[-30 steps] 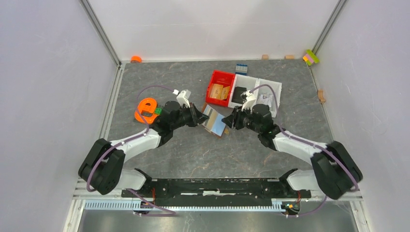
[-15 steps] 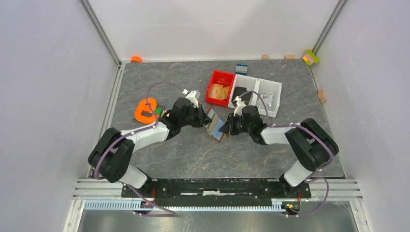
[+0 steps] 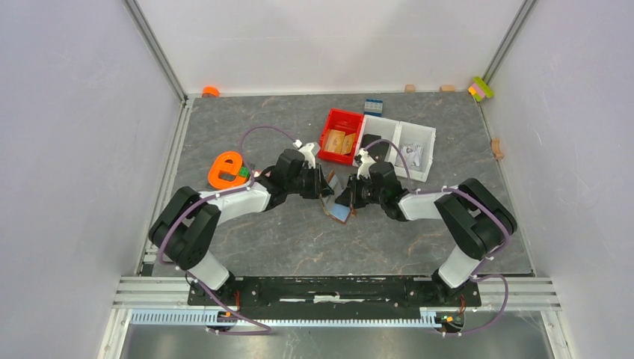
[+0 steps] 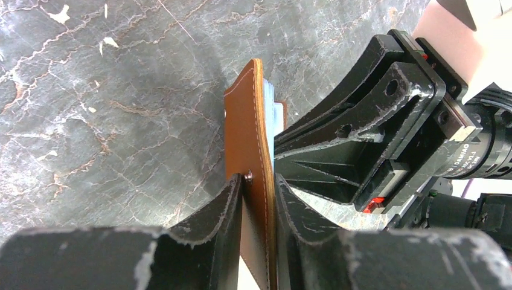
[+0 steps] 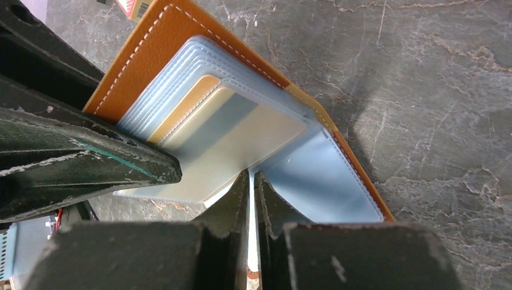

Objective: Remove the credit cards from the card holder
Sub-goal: Remove the credit card from the card holder.

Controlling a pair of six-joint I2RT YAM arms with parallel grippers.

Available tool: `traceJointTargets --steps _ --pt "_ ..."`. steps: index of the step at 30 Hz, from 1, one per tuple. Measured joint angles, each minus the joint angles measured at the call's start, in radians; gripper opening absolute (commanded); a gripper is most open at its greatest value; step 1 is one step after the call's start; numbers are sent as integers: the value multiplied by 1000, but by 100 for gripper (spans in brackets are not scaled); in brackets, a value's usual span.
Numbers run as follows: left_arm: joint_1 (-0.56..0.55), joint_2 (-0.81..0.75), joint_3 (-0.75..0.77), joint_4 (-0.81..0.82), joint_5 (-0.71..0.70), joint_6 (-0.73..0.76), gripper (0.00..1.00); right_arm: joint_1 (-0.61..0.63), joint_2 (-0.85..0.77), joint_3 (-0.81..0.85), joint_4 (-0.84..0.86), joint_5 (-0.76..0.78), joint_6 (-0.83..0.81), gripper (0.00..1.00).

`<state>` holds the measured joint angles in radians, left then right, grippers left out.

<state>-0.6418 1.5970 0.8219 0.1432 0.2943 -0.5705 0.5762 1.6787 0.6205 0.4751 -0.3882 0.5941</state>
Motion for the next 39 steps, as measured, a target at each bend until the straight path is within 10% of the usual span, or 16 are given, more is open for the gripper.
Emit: traceJointTargets --steps 39 --pt "26 16 6 33 128 -2 32 -2 24 32 -52 7 -18 9"
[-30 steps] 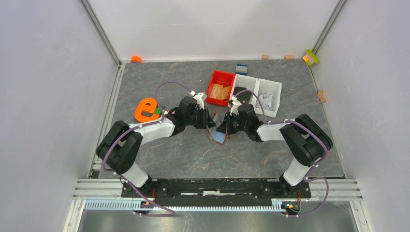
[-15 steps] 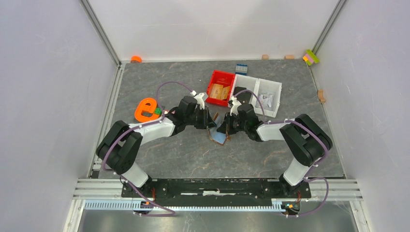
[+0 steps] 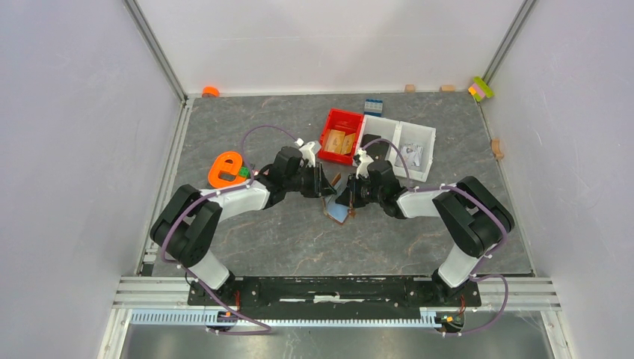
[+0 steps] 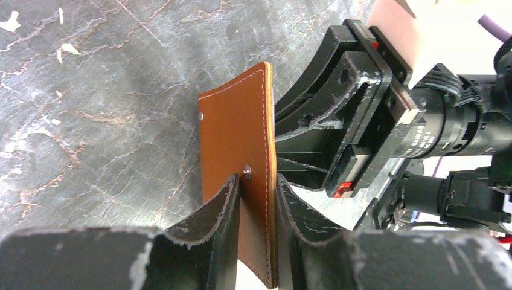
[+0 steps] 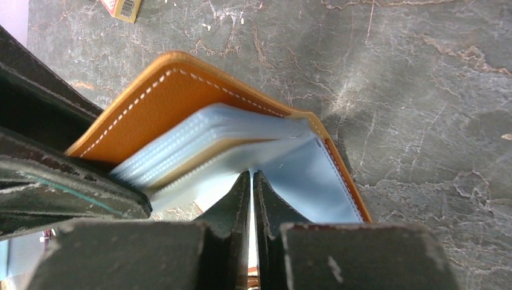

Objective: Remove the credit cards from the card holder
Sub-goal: Remove the credit card from the card holder.

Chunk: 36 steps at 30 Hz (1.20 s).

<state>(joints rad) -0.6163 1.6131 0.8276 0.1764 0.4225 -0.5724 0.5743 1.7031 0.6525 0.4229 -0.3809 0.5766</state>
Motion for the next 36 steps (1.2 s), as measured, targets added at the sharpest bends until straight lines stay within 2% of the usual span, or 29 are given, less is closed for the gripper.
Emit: traceJointTargets --steps 3,9,20,23,29,34,36 --pt "0 0 0 14 16 -7 32 0 0 1 1 0 0 8" --pt "2 4 0 33 33 -19 15 0 0 3 -2 -1 -2 8" --pt "2 3 1 -6 -16 -17 17 0 0 3 -23 1 -4 9" --pt "-1 3 4 -25 -32 -10 15 2 0 4 -32 9 -7 17" --pt "-4 3 21 -77 -93 14 13 2 -5 32 -77 62 -32 41" --pt "-9 -12 24 -103 -140 27 11 -13 -45 10 -77 108 -39 45" --pt "-14 -28 24 -114 -159 29 10 -34 -74 -26 -65 116 -30 52"
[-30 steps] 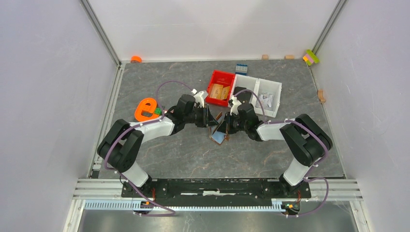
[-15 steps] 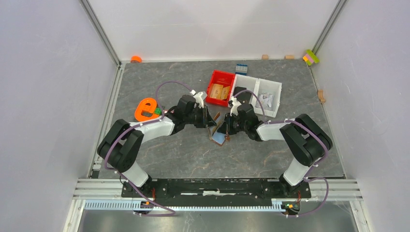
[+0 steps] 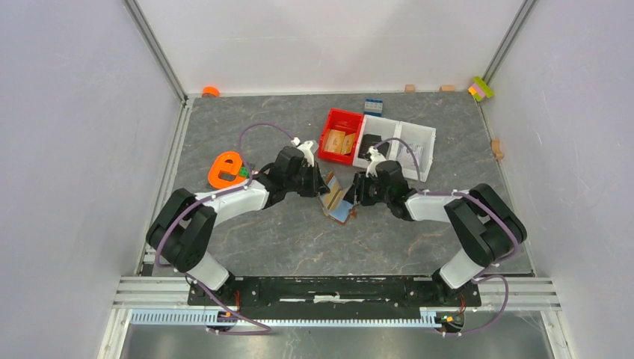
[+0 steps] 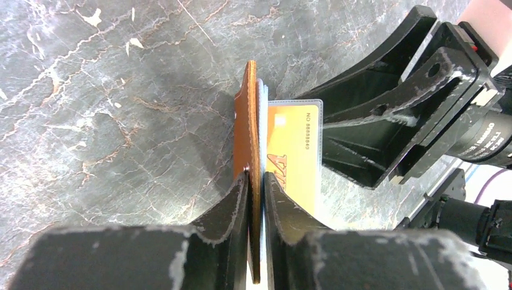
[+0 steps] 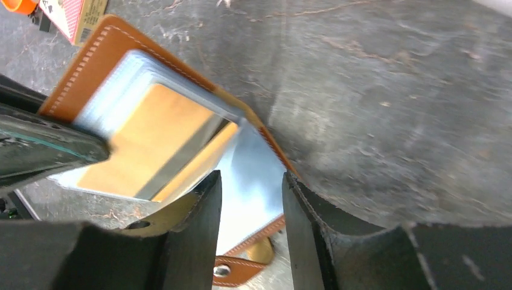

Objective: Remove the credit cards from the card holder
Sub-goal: Remove the credit card from the card holder.

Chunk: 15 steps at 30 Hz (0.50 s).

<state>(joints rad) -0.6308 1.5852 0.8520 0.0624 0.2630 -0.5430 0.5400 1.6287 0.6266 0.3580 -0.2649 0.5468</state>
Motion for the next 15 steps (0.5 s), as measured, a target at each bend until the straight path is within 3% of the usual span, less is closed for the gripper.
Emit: traceJointTargets --steps 2,6,10,15 --pt "-8 -15 0 -10 -20 3 10 -27 -30 -45 35 0 18 60" --pt "-27 -31 0 -25 -59 29 10 -58 -84 -133 109 -14 51 66" --pt "-33 -31 0 -37 -81 34 10 -58 -89 -145 153 -46 72 69" --pt "-32 -31 0 -48 -97 34 10 -57 -89 -145 188 -66 93 83"
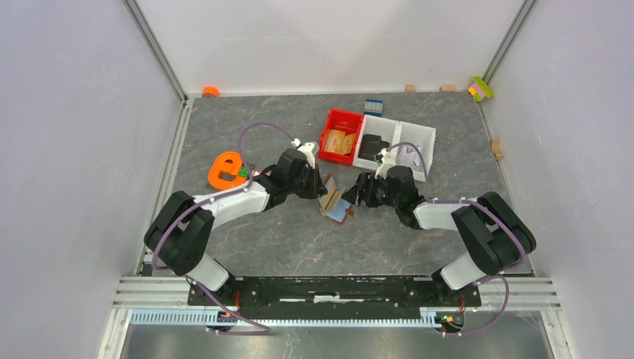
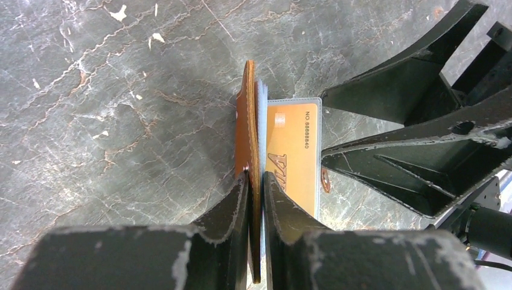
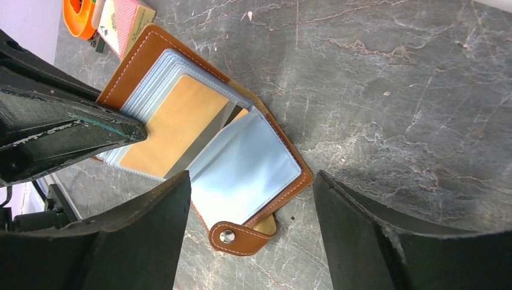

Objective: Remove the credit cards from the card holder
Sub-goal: Remove the credit card from the card holder.

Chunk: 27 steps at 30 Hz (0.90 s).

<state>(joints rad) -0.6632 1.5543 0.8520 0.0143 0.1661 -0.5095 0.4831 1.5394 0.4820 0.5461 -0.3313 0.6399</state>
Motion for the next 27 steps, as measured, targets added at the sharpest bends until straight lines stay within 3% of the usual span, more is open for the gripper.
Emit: traceJointTargets --steps 4,8,13,16,19,24,27 --pt "0 0 0 -11 -10 0 10 0 -34 -16 -3 35 2 84" --pt "0 1 8 -22 -12 0 10 0 -90 -29 0 61 -3 75" --pt "0 3 19 -30 -12 0 10 8 -70 -21 -13 58 -16 56" --pt "0 3 21 -31 -12 0 11 30 -27 17 -37 47 -27 37" --pt "0 7 22 -31 -11 0 11 51 1 45 -42 23 -42 27" --pt "0 36 37 -31 -5 0 13 67 40 80 -46 -14 -53 22" --pt "1 55 49 -30 2 0 20 67 93 105 -46 -40 -52 19"
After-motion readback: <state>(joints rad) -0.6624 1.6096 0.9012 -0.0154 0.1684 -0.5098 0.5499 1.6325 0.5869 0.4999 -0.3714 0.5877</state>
